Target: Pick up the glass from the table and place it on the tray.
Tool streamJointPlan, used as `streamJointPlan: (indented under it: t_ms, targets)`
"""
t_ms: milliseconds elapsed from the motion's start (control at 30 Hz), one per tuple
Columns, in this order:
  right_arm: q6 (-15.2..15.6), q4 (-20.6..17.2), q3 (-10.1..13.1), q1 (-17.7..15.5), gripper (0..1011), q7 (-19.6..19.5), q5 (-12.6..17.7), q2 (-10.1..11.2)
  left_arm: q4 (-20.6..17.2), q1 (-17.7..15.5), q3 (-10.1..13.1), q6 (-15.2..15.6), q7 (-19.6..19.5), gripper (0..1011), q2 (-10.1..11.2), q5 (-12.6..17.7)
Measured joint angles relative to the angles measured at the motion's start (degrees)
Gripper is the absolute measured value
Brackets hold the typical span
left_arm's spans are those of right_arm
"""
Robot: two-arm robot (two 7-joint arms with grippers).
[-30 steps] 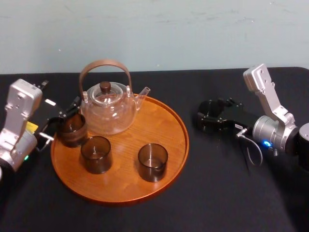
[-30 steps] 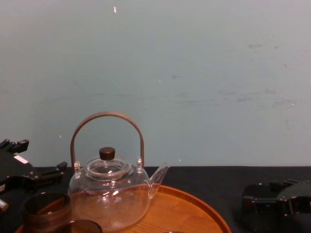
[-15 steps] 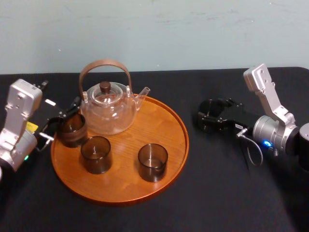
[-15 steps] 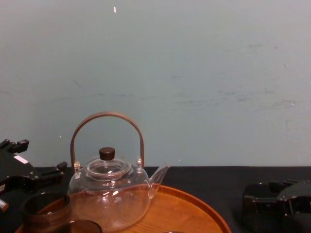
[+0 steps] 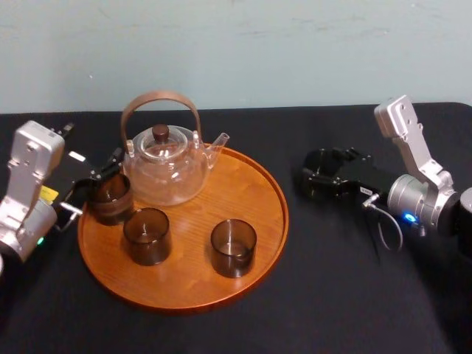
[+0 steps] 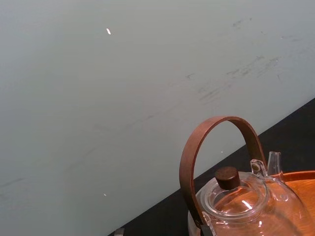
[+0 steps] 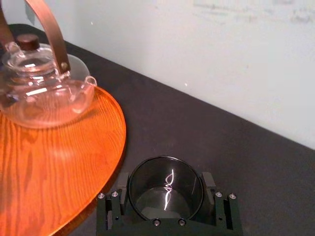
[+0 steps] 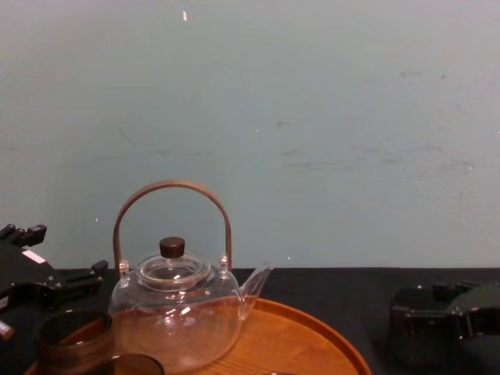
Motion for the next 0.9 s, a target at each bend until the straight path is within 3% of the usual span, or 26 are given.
streamJointPlan:
  t_ms: [433, 900]
  targets:
    - [-0.4, -9.4, 0.7, -3.3, 903, 0.7, 0.6, 2.4, 0.0, 0.0, 0.0, 0.0, 0.0, 1002, 0.0, 0.0]
    - [-0.4, -14.7, -1.9, -4.2, 903, 1.6, 0.4, 2.9, 0.0, 0.0, 0.0, 0.0, 0.0, 1001, 0.0, 0.0]
